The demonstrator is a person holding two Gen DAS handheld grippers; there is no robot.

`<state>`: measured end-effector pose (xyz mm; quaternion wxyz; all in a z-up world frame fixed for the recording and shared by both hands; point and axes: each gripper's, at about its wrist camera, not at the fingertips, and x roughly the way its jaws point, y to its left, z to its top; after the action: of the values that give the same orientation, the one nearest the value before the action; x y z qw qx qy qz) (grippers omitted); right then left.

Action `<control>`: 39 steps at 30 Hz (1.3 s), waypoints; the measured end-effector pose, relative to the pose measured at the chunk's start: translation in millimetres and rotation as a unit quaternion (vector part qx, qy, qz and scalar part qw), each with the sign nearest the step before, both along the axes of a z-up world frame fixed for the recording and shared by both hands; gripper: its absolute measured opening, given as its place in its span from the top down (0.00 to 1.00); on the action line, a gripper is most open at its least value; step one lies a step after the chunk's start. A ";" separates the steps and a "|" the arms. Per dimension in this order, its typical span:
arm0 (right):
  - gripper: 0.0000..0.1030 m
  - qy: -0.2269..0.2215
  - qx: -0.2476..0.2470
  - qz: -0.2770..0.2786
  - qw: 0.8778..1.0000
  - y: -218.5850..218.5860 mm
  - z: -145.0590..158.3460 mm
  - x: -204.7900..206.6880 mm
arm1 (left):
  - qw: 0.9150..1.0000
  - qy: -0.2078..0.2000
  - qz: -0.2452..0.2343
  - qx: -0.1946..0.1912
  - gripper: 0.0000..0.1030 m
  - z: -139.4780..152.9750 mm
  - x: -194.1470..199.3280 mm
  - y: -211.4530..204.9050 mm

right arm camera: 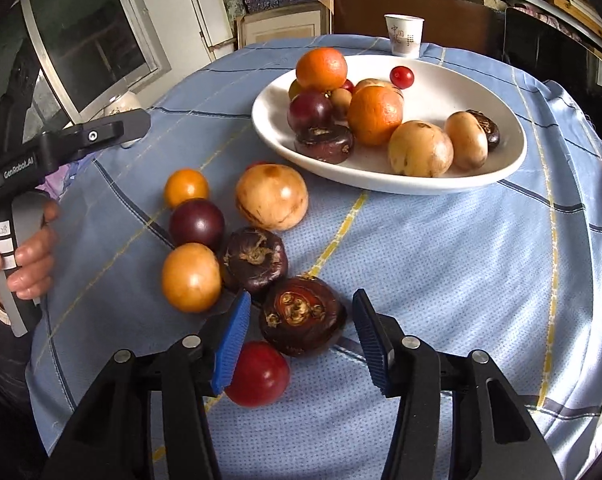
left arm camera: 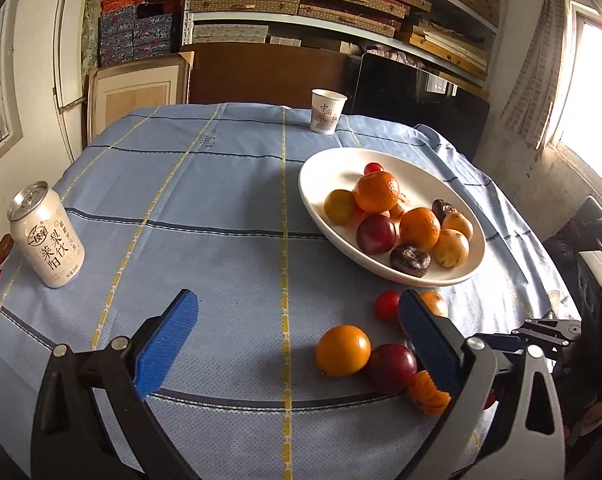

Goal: Organize fruits
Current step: 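Grasp a dark red patterned fruit with the right tool while the left tool grasps an orange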

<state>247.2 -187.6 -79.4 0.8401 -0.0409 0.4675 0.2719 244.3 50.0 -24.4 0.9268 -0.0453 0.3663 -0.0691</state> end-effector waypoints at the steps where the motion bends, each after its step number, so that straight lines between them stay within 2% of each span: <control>1: 0.53 0.000 0.001 0.002 1.000 0.7 0.3 -0.7 | 1.000 0.000 0.001 0.001 0.04 -0.1 -0.3 0.9; 4: 0.54 0.002 0.002 -0.001 1.000 -0.4 0.9 -1.5 | 1.000 0.001 0.006 0.001 0.04 -0.5 -0.4 4.3; 6: 0.59 0.006 0.009 -0.008 1.000 -3.6 1.3 0.3 | 1.000 0.006 0.011 -0.001 0.04 -2.1 1.2 7.8; 9: 0.59 0.023 0.047 -0.028 0.998 -18.2 3.7 6.7 | 1.000 0.021 0.015 -0.012 0.04 -7.8 4.6 13.2; 12: 0.59 0.016 0.070 -0.045 0.996 -30.7 10.0 8.2 | 0.999 0.038 -0.004 -0.029 0.05 -13.7 6.0 12.6; 14: 0.59 0.013 0.082 -0.056 0.995 -37.0 12.6 10.0 | 0.998 0.046 -0.024 -0.031 0.20 -16.8 5.9 6.7; 16: 0.59 0.015 0.092 -0.065 0.993 -44.0 13.2 11.8 | 0.997 0.054 -0.040 -0.027 0.27 -20.3 6.4 -0.9; 18: 0.59 0.014 0.092 -0.072 0.993 -46.8 12.8 12.2 | 0.996 0.062 -0.051 -0.025 0.28 -24.2 6.6 -7.9; 20: 0.59 0.013 0.092 -0.073 0.993 -47.0 13.2 11.1 | 0.995 0.068 -0.063 -0.025 0.37 -27.7 6.9 -14.3; 25: 0.59 0.008 0.094 -0.068 0.993 -45.9 13.9 8.7 | 0.994 0.082 -0.064 -0.023 0.40 -35.6 12.7 -20.8; 32: 0.59 0.004 0.093 -0.071 0.993 -46.5 14.7 8.0 | 0.989 0.122 -0.056 -0.055 0.51 -51.4 27.0 -18.3; 37: 0.59 0.002 0.094 -0.068 0.993 -46.6 15.2 7.5 | 0.986 0.132 -0.057 -0.078 0.54 -55.4 30.6 -15.8; 39: 0.59 0.001 0.095 -0.068 0.993 -46.8 15.5 7.2 | 0.985 0.135 -0.060 -0.089 0.58 -56.4 31.6 -15.2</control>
<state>254.4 -234.3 -63.9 0.8561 0.0709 0.4425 0.2573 276.0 34.8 -80.8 0.8551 -0.1143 0.4829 -0.1501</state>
